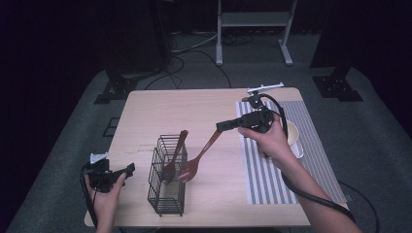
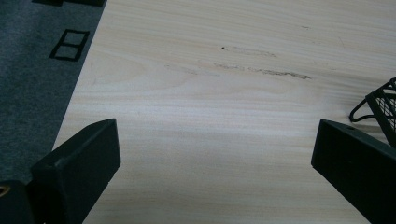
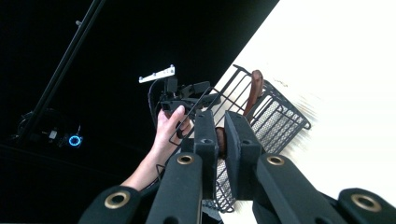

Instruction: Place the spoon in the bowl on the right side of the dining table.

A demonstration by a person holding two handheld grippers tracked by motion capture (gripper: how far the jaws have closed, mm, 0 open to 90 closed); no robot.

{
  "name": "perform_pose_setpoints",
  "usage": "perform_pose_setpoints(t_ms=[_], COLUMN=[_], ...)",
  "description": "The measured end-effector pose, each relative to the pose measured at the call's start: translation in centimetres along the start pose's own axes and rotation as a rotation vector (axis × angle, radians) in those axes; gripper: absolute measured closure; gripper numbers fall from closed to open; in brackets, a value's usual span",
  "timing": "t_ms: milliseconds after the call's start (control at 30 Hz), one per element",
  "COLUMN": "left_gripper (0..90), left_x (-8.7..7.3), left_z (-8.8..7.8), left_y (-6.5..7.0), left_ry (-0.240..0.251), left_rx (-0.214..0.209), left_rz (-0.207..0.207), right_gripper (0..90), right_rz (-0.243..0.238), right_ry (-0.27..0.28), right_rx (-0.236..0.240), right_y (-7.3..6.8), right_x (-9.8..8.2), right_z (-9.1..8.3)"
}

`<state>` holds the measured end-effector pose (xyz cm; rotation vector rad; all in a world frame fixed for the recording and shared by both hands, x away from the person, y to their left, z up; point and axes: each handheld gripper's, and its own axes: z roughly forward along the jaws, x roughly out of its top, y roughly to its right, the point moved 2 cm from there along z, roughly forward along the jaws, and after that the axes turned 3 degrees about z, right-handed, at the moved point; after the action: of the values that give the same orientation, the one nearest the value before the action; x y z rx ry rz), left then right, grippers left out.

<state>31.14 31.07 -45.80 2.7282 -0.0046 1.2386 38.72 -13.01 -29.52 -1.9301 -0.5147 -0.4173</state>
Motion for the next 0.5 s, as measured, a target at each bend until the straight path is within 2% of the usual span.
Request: perform_pose_setpoints(t_ms=[500], left_gripper=[0.2], left_x=[0.0], left_z=[0.0], left_y=[0.0], left_ry=[0.000], left_rx=[-0.001], left_rz=[0.000], right_gripper=[83.3], right_rz=[0.026], right_ry=[0.023], right_rx=[-0.019], right_y=[1.2], right_x=[-0.2], right_z=[-1.7])
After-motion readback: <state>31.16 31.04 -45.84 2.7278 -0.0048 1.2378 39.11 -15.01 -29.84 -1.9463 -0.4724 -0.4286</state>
